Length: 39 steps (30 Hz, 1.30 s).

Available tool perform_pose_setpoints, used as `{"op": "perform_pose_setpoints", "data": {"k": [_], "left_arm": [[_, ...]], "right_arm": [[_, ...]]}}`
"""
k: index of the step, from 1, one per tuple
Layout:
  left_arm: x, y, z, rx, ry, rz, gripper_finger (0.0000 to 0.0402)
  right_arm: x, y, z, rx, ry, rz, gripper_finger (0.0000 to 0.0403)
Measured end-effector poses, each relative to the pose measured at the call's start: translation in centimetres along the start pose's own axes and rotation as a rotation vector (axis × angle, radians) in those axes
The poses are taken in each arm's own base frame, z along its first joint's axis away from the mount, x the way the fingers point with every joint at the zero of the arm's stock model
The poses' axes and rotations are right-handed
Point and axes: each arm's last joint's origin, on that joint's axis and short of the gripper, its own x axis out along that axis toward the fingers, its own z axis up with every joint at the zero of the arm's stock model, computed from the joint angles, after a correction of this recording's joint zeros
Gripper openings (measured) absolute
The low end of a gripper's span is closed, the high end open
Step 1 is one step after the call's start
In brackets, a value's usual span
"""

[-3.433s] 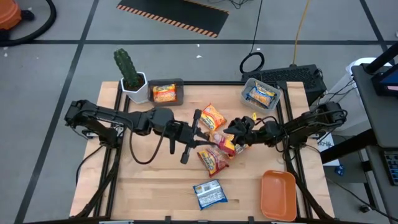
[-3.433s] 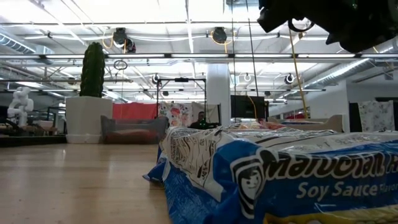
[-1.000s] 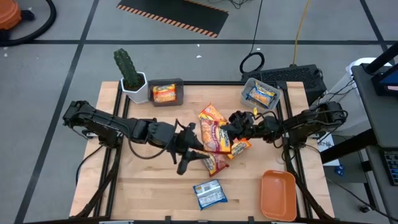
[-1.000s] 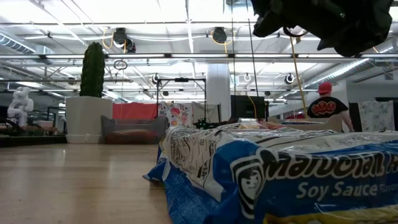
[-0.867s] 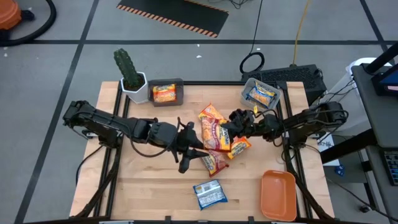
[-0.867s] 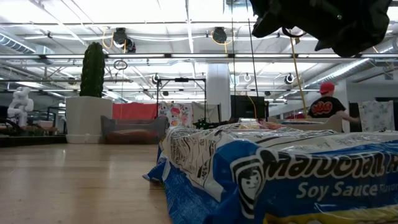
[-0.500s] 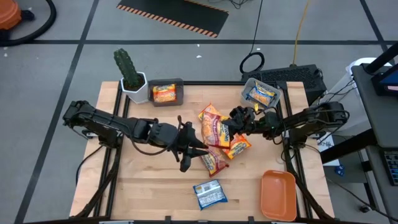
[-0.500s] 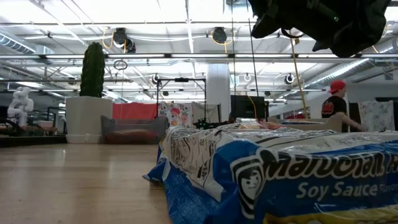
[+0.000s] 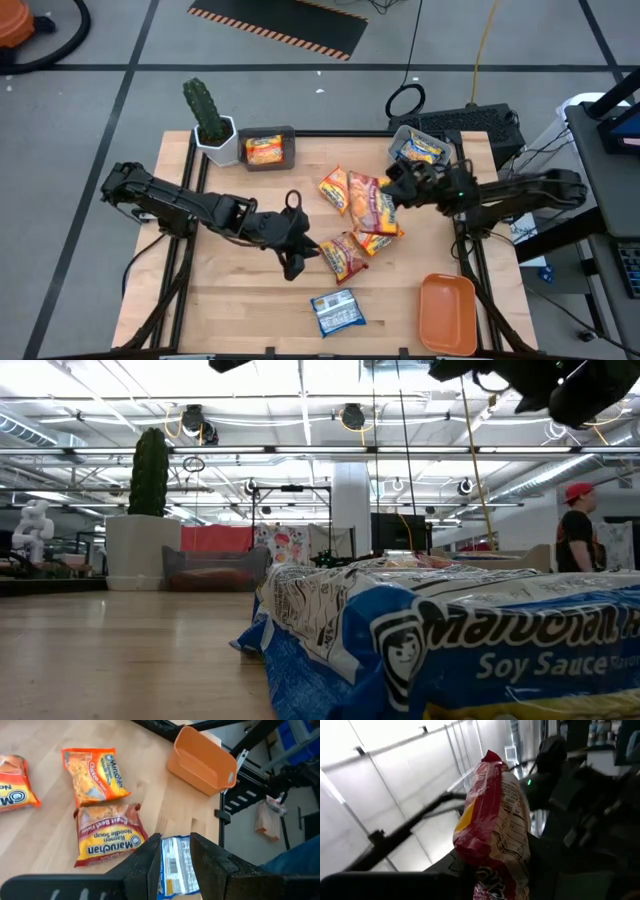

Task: Sort Maruchan noodles
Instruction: Put the left red noodle pack into the orange bin

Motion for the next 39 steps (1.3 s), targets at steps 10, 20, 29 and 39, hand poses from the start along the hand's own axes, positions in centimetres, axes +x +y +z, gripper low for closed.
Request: {"op": "perform_pose_setpoints", "data": {"k": [10, 20, 29, 39], "left_arm": [[0.4, 0.1, 0.0, -0.060, -0.103, 0.128, 0.0108], [2.9, 0.5, -0.5, -0.106, -0.098, 0.180, 0.0108], [4.0, 0.2, -0.9, -0.162, -0.059, 0.118, 0.0108], [3.9, 0.3, -0.8, -0.180, -0.056, 0.120, 0.0108]], "right_arm": [[-2.4, 4.0, -2.4, 0.021, 0.123, -0.171, 0.0116], [-5.6, 5.8, -4.5, 0.102, 0.198, -0.316, 0.0116], [-8.0, 6.1, -6.1, 0.251, 0.404, -0.474, 0.0116], [-10.1, 4.2, -6.5, 0.336, 0.458, -0.697, 0.0116]]}}
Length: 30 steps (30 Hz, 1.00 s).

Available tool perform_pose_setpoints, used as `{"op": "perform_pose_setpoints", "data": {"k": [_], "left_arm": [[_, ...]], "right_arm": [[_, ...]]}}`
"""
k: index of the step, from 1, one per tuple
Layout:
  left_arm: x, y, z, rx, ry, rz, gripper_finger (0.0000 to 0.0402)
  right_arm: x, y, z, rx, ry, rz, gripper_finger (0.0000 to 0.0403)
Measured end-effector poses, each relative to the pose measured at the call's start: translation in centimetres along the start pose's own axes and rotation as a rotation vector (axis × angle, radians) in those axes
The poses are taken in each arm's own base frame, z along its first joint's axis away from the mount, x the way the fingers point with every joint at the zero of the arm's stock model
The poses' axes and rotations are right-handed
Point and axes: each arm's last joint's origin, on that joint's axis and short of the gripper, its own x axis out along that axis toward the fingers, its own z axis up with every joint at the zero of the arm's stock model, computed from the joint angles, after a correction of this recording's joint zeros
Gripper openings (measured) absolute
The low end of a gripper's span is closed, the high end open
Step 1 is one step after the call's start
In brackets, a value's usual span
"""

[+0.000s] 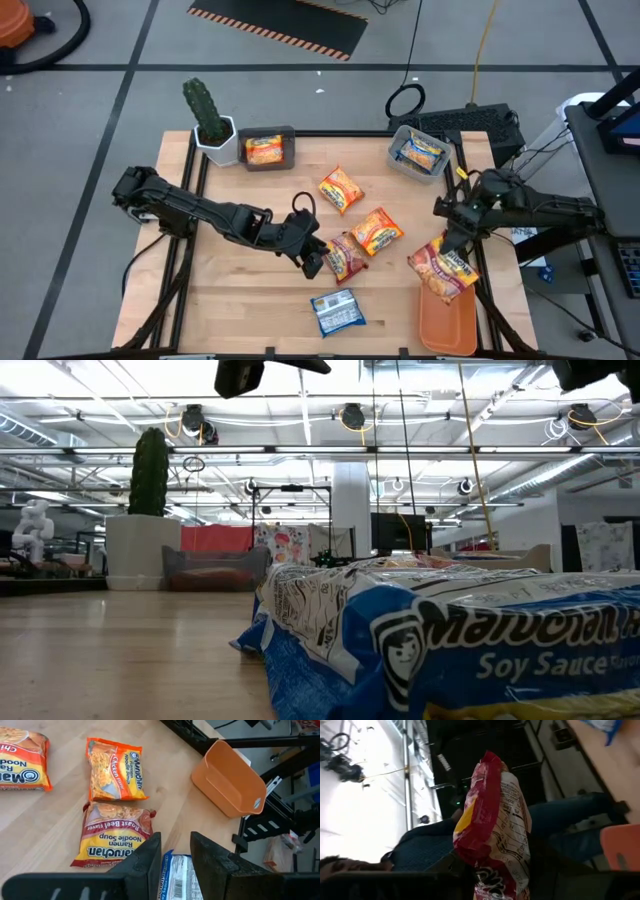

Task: Sort Maruchan noodles
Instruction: Put the left red noodle pack into the orange bin

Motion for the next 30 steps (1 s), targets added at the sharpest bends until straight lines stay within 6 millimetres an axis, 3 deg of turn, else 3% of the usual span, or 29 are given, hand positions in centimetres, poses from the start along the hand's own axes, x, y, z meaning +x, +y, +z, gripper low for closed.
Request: {"op": "perform_pose_setpoints", "data": {"k": [7, 16, 24, 30], "left_arm": [[0.0, 0.0, 0.0, 0.045, 0.004, 0.004, 0.0108], [0.0, 0.3, -0.2, 0.085, 0.023, 0.025, 0.0108], [0.0, 0.7, -0.7, 0.104, 0.074, 0.070, 0.0108], [-0.1, 1.0, -1.0, 0.113, 0.111, 0.087, 0.0108]], "right_arm": [[0.0, -1.8, -0.2, 0.042, 0.016, -0.121, 0.0116], [-0.4, -5.2, -1.2, 0.142, 0.046, -0.400, 0.0116], [-0.3, -5.9, -1.2, 0.076, -0.045, -0.506, 0.0116], [0.3, -6.3, -1.3, -0.006, 0.032, -0.583, 0.0116]]}}
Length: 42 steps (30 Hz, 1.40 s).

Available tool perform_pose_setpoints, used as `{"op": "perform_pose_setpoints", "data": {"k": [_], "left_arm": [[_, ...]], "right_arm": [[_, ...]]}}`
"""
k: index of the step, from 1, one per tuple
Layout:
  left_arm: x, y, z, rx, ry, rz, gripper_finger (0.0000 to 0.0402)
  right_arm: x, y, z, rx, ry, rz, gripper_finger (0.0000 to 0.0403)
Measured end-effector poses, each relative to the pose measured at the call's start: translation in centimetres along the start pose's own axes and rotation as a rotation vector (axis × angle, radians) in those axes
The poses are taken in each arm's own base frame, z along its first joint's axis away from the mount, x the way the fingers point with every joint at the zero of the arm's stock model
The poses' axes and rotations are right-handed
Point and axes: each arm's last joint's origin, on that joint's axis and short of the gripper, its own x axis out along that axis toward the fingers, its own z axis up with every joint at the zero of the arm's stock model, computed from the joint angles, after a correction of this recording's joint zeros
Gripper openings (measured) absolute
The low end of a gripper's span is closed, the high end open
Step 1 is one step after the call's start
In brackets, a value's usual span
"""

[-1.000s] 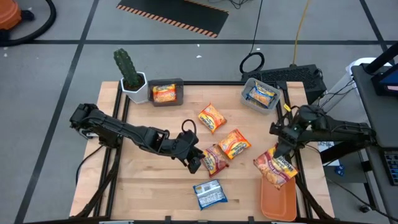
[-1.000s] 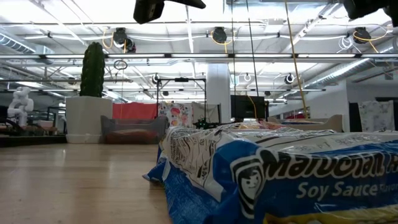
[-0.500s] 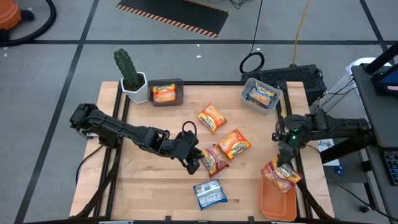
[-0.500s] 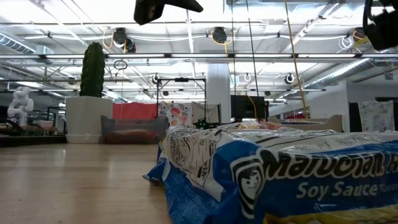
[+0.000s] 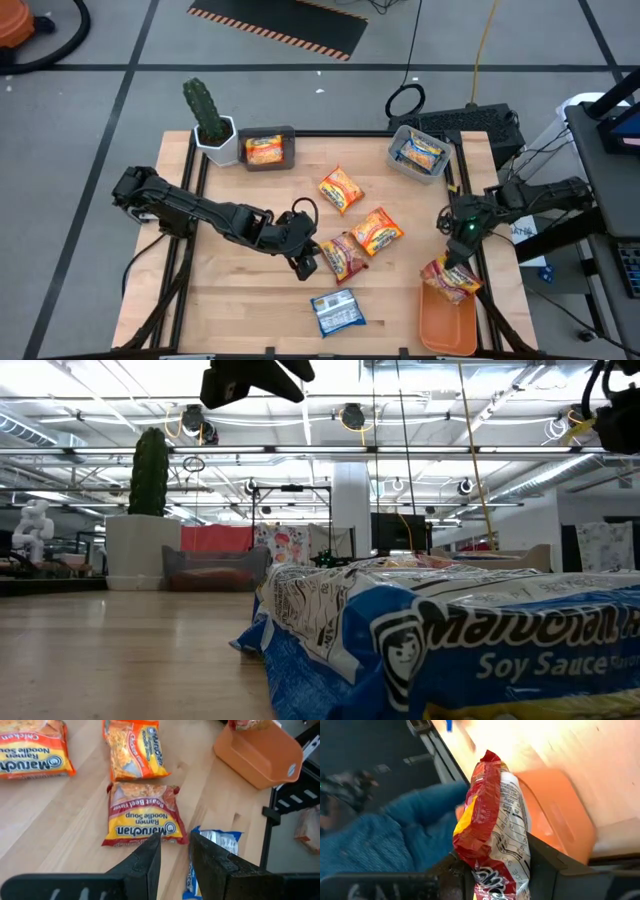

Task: Sort Maruchan noodles
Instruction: Put the left red noodle pack into the orange bin, then put the bottom orange noodle pack into the black bin

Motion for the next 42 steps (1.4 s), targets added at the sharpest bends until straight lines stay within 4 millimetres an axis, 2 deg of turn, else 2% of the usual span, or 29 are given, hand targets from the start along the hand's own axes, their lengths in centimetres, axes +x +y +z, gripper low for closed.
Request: {"op": "perform_pose_setpoints", "data": {"k": [7, 13, 21, 26, 34, 42], "left_arm": [[0.0, 0.1, -0.5, 0.036, 0.070, -0.011, 0.0108], [-0.2, -0.2, -1.0, 0.053, 0.091, -0.009, 0.0108], [-0.2, 0.0, -1.1, 0.111, 0.100, -0.001, 0.0108], [-0.1, 0.2, -0.8, 0.099, 0.098, 0.005, 0.0108], [-0.1, 0.1, -0.9, 0.086, 0.100, 0.002, 0.0108], [0.0, -0.2, -2.0, -0.019, 0.127, 0.001, 0.0108]], "right_arm": [[1.5, 0.4, -0.3, -0.047, 0.121, -0.099, 0.0116], [2.7, 2.1, -0.2, -0.137, 0.076, -0.140, 0.0116], [4.3, 2.1, -0.6, -0.143, 0.169, -0.284, 0.0116], [5.1, 2.4, -0.6, -0.160, 0.167, -0.291, 0.0126], [5.1, 2.5, -0.6, -0.128, 0.159, -0.290, 0.0177], [3.8, 3.7, -1.0, -0.131, 0.122, -0.268, 0.0187]]}}
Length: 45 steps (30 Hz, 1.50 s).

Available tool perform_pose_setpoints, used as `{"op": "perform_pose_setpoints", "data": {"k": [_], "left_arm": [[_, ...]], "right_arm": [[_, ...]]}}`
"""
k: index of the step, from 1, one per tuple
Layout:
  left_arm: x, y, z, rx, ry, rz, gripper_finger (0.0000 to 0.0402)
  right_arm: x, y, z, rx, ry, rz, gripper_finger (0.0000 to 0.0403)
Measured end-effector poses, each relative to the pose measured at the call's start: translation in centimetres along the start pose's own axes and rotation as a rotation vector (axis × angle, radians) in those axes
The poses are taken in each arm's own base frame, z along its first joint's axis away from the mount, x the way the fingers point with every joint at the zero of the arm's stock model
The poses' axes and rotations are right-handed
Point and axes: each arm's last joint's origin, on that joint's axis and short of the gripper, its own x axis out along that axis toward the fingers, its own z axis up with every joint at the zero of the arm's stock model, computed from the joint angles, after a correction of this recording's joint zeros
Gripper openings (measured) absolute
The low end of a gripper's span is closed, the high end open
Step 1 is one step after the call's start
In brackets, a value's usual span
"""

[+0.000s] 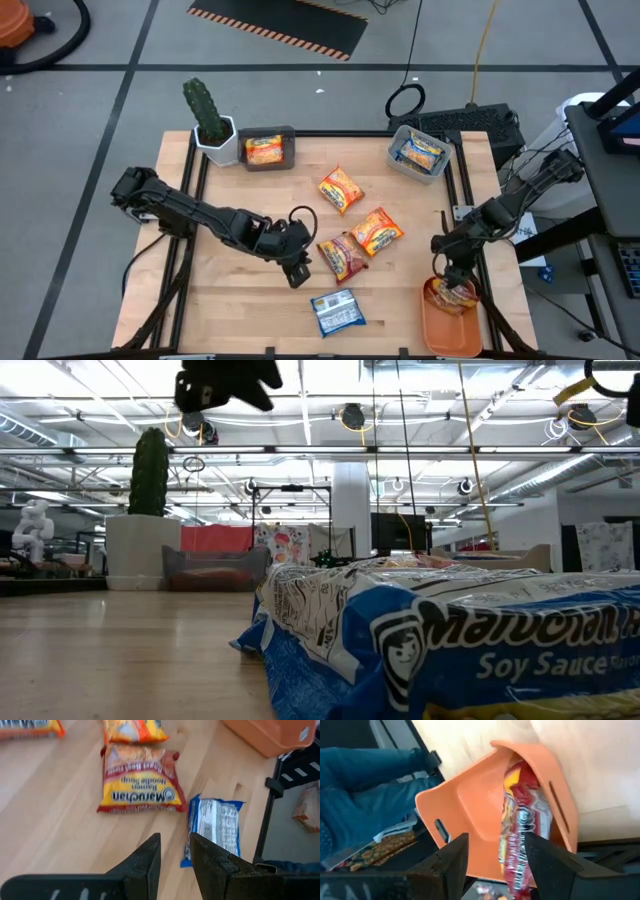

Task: Sort Maruchan noodles
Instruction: Put the bottom orange noodle pack into the black bin

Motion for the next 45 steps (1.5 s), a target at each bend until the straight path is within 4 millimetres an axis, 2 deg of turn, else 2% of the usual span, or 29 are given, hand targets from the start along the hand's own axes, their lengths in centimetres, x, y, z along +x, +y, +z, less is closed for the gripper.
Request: {"op": "perform_pose_setpoints", "data": {"k": [9, 15, 19, 25, 33, 40, 45], "left_arm": [[0.9, 0.0, -2.5, -0.123, 0.059, 0.027, 0.0108], [1.2, -0.3, -4.1, -0.117, 0.092, 0.034, 0.0108], [1.2, -0.4, -4.5, -0.104, 0.099, 0.034, 0.0108], [1.2, -0.4, -4.5, -0.093, 0.089, 0.038, 0.0108], [1.3, -0.2, -4.1, -0.096, 0.062, 0.039, 0.0108], [1.7, 0.5, -2.3, -0.086, 0.005, 0.023, 0.0108], [1.9, 1.6, -1.2, -0.124, -0.012, 0.046, 0.0108]], "right_arm": [[-0.8, 0.8, 0.0, 0.104, -0.093, 0.009, 0.0187], [-0.9, 1.0, 0.2, 0.204, -0.142, 0.031, 0.0187], [-0.9, 1.4, 0.5, 0.257, -0.199, 0.075, 0.0187], [-1.0, 1.7, 0.8, 0.315, -0.298, 0.116, 0.0187], [-1.9, 2.8, 2.4, 0.383, -0.596, 0.270, 0.0187], [-2.3, 1.2, 4.1, 0.470, -0.755, 0.125, 0.0187], [-2.3, -0.5, 5.3, 0.449, -0.755, 0.030, 0.0187]]}}
